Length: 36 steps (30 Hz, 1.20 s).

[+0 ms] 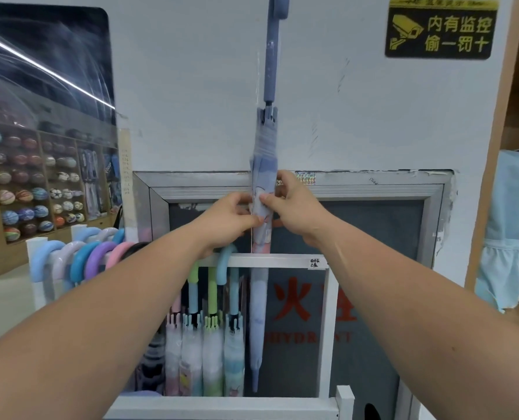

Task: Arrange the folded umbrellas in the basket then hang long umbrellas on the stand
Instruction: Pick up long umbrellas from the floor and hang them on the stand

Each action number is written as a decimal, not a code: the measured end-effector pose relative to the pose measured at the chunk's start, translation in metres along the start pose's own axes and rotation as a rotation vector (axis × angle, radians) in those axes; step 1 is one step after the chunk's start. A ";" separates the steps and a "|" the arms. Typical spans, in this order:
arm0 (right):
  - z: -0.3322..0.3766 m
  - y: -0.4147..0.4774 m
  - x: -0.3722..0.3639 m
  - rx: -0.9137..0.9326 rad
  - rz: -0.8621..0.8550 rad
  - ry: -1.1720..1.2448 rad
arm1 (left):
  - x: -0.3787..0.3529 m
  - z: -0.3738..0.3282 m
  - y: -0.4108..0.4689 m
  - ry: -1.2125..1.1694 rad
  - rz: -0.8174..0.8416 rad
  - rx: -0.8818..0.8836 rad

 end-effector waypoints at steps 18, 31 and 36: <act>-0.039 -0.024 -0.016 -0.039 0.188 -0.471 | 0.004 -0.020 0.009 -0.091 -0.218 -0.154; -0.012 -0.001 0.004 -0.030 0.063 -0.099 | -0.010 0.012 0.000 -0.062 -0.061 -0.100; -0.030 -0.009 0.001 -0.067 0.090 -0.036 | -0.010 0.019 -0.001 0.000 -0.007 -0.055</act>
Point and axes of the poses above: each hand's wrist, its own y-axis towards the middle knuckle, its own x-axis out of the back of the hand, z = x × y, the point moved 4 cm from there along y, towards the middle knuckle, and after that the axes turned 3 degrees about x, right-handed, at the moved point
